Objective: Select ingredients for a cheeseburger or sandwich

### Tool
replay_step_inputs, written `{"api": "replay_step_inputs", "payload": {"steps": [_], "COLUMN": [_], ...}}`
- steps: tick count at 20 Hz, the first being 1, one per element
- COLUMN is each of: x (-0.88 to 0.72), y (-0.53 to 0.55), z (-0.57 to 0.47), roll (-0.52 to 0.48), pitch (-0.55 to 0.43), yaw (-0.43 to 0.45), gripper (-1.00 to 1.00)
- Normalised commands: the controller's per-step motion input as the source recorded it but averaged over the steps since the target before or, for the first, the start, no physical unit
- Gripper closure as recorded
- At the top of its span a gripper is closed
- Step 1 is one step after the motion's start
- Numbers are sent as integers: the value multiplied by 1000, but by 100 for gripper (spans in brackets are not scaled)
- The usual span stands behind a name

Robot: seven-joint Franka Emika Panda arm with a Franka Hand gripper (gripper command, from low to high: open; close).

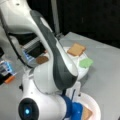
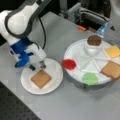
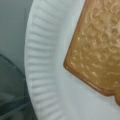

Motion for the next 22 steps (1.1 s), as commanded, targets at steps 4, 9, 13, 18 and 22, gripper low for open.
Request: {"api": "replay_step_inputs", "payload": {"steps": [4,9,13,18,22], "x": [-14,-254,-489,-537,-536], "y": [-168,-37,61,260,346], "z": [173,263,307,181,124], "roll": [-96,-151,-199,-310,-539], "pitch": [100,138,137,17,-70], "yaw": [169,38,-119,-243,-287], "gripper": [-100,-100,-100,-100,-100]}}
